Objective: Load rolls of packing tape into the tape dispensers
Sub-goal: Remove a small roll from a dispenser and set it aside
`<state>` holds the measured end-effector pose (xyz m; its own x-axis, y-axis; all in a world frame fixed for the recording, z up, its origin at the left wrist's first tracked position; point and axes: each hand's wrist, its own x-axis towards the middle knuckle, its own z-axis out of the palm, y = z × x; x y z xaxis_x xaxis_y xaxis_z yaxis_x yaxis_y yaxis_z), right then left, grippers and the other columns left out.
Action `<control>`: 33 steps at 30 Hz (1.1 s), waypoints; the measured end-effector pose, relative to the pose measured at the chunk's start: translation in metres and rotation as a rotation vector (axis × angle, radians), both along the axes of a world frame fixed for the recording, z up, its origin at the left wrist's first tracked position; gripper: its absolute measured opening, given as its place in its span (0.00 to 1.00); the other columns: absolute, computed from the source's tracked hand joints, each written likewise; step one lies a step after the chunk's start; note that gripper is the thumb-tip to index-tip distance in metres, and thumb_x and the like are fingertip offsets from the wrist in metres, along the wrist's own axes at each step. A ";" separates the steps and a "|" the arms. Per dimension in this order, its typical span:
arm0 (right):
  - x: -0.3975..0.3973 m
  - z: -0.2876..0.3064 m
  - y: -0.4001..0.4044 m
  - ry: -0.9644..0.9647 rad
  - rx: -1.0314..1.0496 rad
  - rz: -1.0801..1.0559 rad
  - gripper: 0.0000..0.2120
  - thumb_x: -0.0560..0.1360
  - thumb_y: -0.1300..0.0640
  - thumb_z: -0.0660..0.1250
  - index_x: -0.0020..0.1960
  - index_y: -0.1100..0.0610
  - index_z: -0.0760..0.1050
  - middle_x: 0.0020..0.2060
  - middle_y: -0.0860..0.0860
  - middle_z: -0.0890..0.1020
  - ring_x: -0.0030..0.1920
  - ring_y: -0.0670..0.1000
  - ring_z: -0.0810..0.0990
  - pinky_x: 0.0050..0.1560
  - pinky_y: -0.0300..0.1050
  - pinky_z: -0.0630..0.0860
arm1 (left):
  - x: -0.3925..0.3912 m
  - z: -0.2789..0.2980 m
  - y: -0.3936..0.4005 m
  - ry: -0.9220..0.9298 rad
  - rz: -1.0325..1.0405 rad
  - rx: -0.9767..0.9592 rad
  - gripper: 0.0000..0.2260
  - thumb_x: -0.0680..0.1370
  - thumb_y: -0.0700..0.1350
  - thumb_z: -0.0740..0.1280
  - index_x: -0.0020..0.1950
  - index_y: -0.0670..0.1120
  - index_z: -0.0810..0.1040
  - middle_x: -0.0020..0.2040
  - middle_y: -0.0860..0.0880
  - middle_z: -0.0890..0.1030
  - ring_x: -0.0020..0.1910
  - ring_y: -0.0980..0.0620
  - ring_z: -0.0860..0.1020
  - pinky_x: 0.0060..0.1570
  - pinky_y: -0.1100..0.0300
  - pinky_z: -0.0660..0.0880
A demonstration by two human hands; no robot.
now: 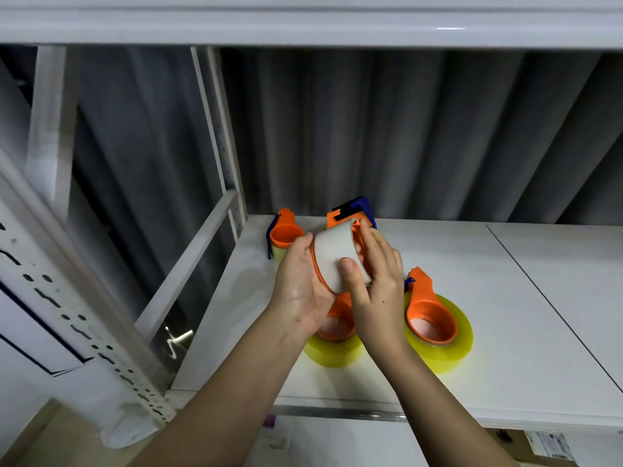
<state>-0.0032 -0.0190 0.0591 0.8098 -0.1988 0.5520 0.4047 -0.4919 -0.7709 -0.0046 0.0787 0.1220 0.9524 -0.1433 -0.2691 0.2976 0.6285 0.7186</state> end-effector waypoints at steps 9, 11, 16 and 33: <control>-0.004 0.006 -0.003 0.034 0.212 0.191 0.26 0.72 0.39 0.64 0.68 0.35 0.62 0.66 0.38 0.71 0.67 0.37 0.69 0.66 0.43 0.71 | -0.002 0.000 0.000 -0.073 -0.001 0.157 0.17 0.81 0.47 0.58 0.40 0.47 0.84 0.40 0.44 0.85 0.44 0.45 0.82 0.54 0.48 0.78; -0.003 0.015 -0.010 0.140 0.236 0.318 0.33 0.72 0.44 0.71 0.71 0.37 0.58 0.64 0.34 0.70 0.64 0.33 0.70 0.62 0.35 0.73 | 0.002 -0.002 0.004 -0.125 0.001 0.200 0.20 0.80 0.46 0.59 0.34 0.51 0.86 0.39 0.46 0.85 0.45 0.45 0.82 0.56 0.46 0.77; 0.004 0.038 -0.029 0.414 0.393 0.466 0.23 0.72 0.47 0.70 0.65 0.43 0.71 0.56 0.48 0.78 0.54 0.49 0.80 0.46 0.36 0.78 | 0.007 -0.009 0.015 -0.161 -0.021 0.321 0.12 0.81 0.47 0.60 0.47 0.49 0.84 0.47 0.44 0.85 0.47 0.45 0.83 0.49 0.49 0.79; 0.011 0.026 -0.044 0.473 0.283 0.585 0.32 0.72 0.42 0.70 0.72 0.40 0.61 0.67 0.45 0.70 0.63 0.43 0.74 0.55 0.43 0.79 | 0.012 -0.020 0.031 -0.347 -0.016 0.699 0.09 0.81 0.47 0.60 0.46 0.53 0.79 0.41 0.54 0.84 0.42 0.57 0.83 0.38 0.67 0.79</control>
